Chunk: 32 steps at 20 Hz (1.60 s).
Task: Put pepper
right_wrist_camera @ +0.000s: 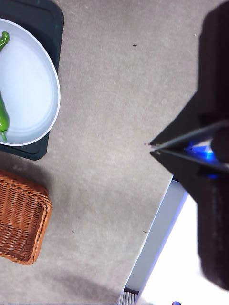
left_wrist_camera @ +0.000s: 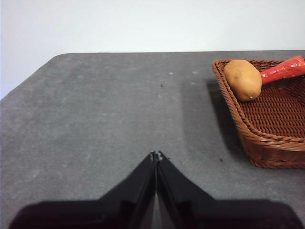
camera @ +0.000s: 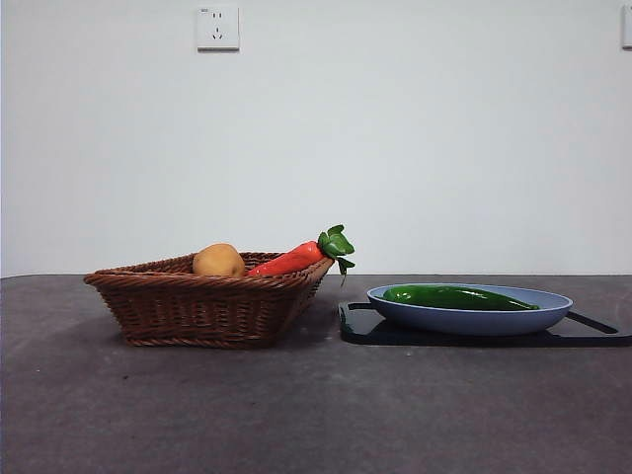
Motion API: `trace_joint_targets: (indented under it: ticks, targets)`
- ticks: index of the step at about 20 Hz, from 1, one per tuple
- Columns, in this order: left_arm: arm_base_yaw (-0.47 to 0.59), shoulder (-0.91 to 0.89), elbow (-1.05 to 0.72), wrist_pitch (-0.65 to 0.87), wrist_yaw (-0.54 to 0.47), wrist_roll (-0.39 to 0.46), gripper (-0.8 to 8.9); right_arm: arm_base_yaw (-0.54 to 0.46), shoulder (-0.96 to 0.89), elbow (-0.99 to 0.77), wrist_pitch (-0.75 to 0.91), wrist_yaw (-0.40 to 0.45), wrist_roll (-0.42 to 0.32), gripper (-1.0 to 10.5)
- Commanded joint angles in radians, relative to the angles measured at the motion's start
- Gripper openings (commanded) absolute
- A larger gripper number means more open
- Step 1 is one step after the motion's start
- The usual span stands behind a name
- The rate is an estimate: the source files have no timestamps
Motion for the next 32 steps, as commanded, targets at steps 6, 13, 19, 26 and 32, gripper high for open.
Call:
trace_joint_targets:
  ticks: [6, 13, 19, 26, 32]
  targets:
    - [0.005, -0.003, -0.01, 0.019, 0.0, -0.006, 0.08, 0.001, 0.006, 0.018, 0.008, 0.0, 0.006, 0.1]
    - [0.005, -0.003, -0.01, 0.019, 0.0, -0.006, 0.08, 0.001, 0.006, 0.018, 0.015, 0.0, -0.021, 0.1]
    - [0.005, -0.003, -0.01, 0.019, 0.0, -0.006, 0.08, -0.075, -0.156, -0.095, 0.428, -0.003, 0.011, 0.1]
    - [0.005, -0.003, -0.01, 0.019, 0.0, -0.006, 0.08, -0.126, -0.521, -0.649, 1.012, 0.113, 0.055, 0.1]
    - [0.005, -0.003, -0.01, 0.019, 0.0, -0.006, 0.08, -0.093, -0.695, -0.899, 1.178, 0.194, 0.096, 0.1]
